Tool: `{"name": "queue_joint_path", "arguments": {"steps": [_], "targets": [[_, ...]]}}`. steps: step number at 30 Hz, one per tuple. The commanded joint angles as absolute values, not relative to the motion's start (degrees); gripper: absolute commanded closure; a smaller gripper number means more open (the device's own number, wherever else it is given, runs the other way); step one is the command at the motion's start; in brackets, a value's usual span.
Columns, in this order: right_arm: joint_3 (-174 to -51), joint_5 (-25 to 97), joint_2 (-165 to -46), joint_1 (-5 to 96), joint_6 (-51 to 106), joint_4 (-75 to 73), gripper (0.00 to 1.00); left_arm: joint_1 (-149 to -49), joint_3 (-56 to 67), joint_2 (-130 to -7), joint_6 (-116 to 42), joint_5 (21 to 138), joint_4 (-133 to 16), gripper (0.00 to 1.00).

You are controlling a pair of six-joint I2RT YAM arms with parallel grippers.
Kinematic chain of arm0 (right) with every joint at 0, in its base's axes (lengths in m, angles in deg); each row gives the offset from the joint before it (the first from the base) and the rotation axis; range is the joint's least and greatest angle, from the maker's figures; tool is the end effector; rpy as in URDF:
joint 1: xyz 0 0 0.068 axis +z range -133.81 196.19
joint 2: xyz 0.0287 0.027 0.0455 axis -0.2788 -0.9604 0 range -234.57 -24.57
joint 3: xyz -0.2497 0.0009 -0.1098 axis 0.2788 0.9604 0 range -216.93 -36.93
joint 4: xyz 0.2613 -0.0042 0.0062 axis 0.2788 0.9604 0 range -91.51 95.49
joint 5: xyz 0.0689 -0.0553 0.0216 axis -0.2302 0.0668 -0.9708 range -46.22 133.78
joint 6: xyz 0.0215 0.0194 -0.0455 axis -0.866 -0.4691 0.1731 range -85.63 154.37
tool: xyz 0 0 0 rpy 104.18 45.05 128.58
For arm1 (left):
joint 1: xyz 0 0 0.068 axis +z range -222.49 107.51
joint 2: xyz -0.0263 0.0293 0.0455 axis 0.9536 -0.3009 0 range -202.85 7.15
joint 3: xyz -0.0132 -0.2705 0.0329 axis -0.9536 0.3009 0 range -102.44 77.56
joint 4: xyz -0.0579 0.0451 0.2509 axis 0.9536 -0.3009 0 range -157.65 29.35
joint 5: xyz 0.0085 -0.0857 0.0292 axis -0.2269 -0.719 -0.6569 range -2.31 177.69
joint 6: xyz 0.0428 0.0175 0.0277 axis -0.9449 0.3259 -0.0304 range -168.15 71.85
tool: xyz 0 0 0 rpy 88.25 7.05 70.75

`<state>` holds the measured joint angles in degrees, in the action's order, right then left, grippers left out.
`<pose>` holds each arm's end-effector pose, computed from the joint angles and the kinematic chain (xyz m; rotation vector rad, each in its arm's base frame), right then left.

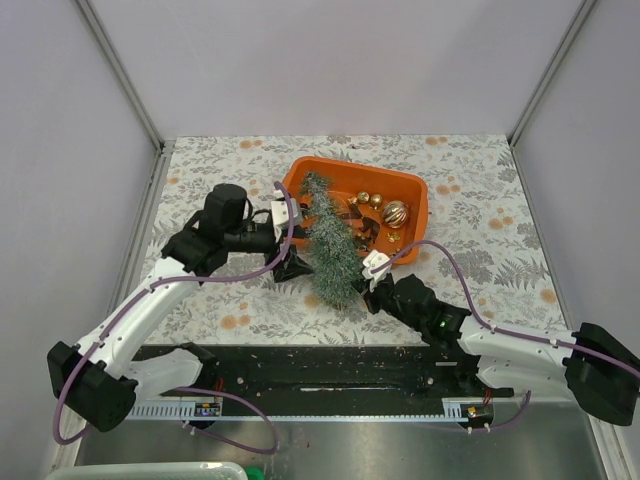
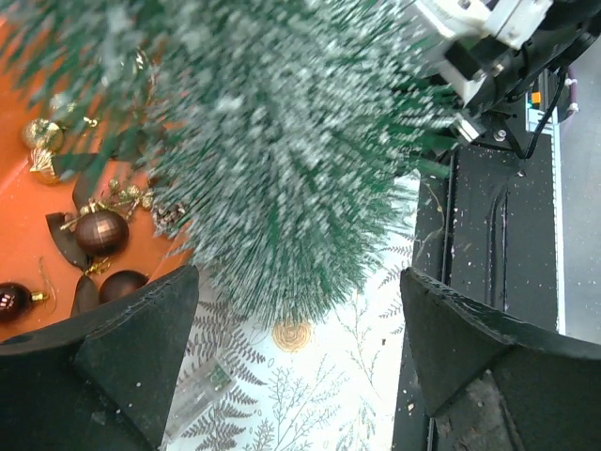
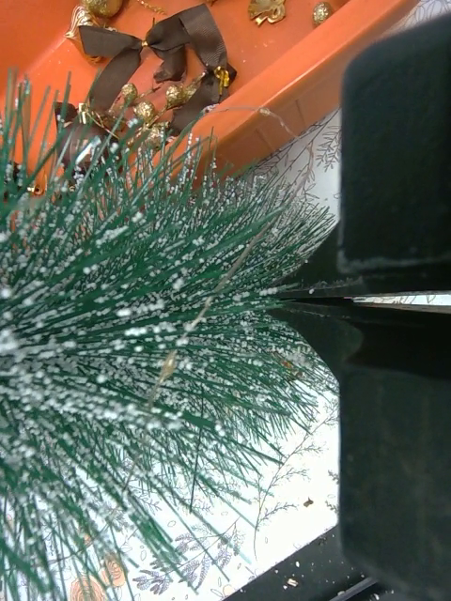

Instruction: Decorate the small christmas tree

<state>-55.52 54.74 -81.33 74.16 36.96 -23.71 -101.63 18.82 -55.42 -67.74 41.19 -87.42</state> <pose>0.1169 0.1743 0.2001 -0.8256 1.6818 0.4961 0.1898 -0.1354 0.3412 1.2690 1.6159 -0.9493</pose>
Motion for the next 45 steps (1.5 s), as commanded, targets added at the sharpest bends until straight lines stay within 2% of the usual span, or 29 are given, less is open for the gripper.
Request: {"name": "queue_joint_path", "arguments": {"steps": [1, 9, 15, 18, 21, 25, 30, 37, 38, 43, 45], "targets": [[-57.58, 49.51, -83.63, 71.13, 39.11, -24.63, 1.0, -102.98, 18.94, -56.13, -66.25, 39.44, -82.1, 0.11], [-58.99, 39.83, -89.6, 66.2, 41.92, -30.6, 1.0, -103.16, 19.64, -54.73, -68.1, 41.63, -83.94, 0.17], [-63.82, 34.91, -97.95, 64.44, 44.65, -32.88, 1.0, -103.16, 21.48, -50.95, -69.33, 42.86, -86.4, 0.27], [-64.97, 33.5, -99.45, 64.18, 44.65, -34.03, 1.0, -103.16, 22.89, -49.19, -69.77, 43.65, -86.41, 0.42], [-65.32, 32.8, -99.46, 63.91, 44.57, -34.21, 1.0, -103.16, 23.95, -47.79, -69.6, 45.23, -86.58, 0.66], [-65.58, 32.27, -98.67, 63.65, 44.74, -33.24, 1.0, -103.07, 25.7, -45.07, -69.42, 48.83, -87.19, 0.84], [-66.11, 30.77, -97.88, 63.39, 45.18, -32.1, 1.0, -103.07, 28.95, -39.88, -68.28, 52.18, -86.85, 0.89], [-68.66, 30.25, -97.18, 63.3, 44.13, -29.03, 0.99, -103.07, 31.07, -36.0, -65.73, 53.76, -86.06, 0.89], [-68.75, 30.42, -96.48, 63.3, 43.6, -28.41, 0.93, -103.16, 31.07, -36.01, -65.12, 54.29, -85.45, 0.9], [-69.8, 33.75, -88.32, 63.12, 40.44, -20.26, 0.47, -103.16, 30.54, -36.71, -61.43, 55.87, -82.45, 0.92], [-70.85, 36.38, -83.92, 63.03, 38.86, -14.98, 0.32, -103.16, 30.54, -36.88, -60.89, 56.92, -81.58, 0.93]]}}
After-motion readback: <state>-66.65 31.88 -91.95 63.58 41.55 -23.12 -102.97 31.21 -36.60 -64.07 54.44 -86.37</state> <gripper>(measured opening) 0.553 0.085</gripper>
